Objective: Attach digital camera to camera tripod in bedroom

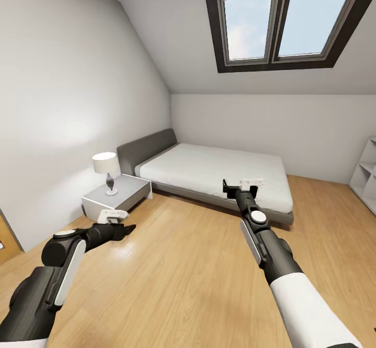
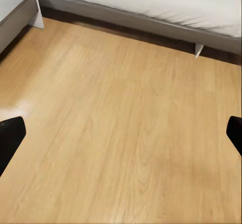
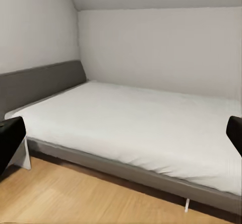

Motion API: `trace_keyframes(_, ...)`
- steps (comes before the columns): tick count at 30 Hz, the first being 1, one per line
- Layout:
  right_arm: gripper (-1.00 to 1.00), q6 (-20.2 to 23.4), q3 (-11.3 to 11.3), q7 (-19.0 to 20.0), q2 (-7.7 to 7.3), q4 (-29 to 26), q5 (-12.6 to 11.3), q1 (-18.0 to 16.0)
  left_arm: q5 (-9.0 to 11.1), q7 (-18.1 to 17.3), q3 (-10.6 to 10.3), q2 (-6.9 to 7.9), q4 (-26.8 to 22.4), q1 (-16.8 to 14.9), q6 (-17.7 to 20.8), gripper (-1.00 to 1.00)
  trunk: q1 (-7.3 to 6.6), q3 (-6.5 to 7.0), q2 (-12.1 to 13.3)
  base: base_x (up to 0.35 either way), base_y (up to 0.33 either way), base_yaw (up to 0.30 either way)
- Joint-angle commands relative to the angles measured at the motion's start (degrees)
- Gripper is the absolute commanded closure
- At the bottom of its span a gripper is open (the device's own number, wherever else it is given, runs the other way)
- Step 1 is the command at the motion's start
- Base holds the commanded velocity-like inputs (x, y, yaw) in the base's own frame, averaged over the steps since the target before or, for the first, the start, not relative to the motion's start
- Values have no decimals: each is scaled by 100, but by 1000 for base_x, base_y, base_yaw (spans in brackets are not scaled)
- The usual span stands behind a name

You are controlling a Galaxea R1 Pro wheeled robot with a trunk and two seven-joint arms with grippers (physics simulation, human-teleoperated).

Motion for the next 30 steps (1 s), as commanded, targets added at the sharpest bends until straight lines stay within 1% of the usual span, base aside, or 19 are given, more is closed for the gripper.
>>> trace_keyframes(1, -100, 34, 128, -33, -1, -14, -1, -3, 48, -111, 90, 21, -55, -9, 61, -100, 0, -7, -4, 0, 0, 0)
trace_keyframes(6, -100, 31, 261, -35, 0, -20, -2, -3, 50, -260, 230, 52, -95, -11, 89, -100, 0, -7, -4, 0, 0, 0)
trace_keyframes(10, -100, 30, 288, -57, 0, -11, -13, -3, 49, -335, 276, 83, -110, -12, 93, -100, 0, -7, -4, 0, 0, 0)
trace_keyframes(13, -100, -26, 283, -80, 0, 113, -27, -3, 51, -446, 294, 113, -124, -13, 94, -100, 0, -7, -4, 0, 0, 0)
trace_keyframes(16, -100, -232, 259, -88, 0, 199, -40, -2, 47, -536, 297, 124, -126, -13, 95, -100, 0, -7, -4, 0, 0, 0)
trace_keyframes(17, -100, -399, 254, -80, 0, 222, -46, -2, 47, -560, 298, 126, -128, -13, 95, -100, 0, -7, -4, 0, 0, 0)
trace_keyframes(21, -100, -682, 250, -71, 0, 308, -46, -2, 49, -598, 299, 131, -127, -13, 90, -100, 0, -7, -4, 0, 0, 0)
trace_keyframes(30, -100, -955, 253, -58, 0, 637, -47, -2, 53, -741, 300, 139, -56, -5, 71, -100, 198, -168, -365, 0, 0, 0)
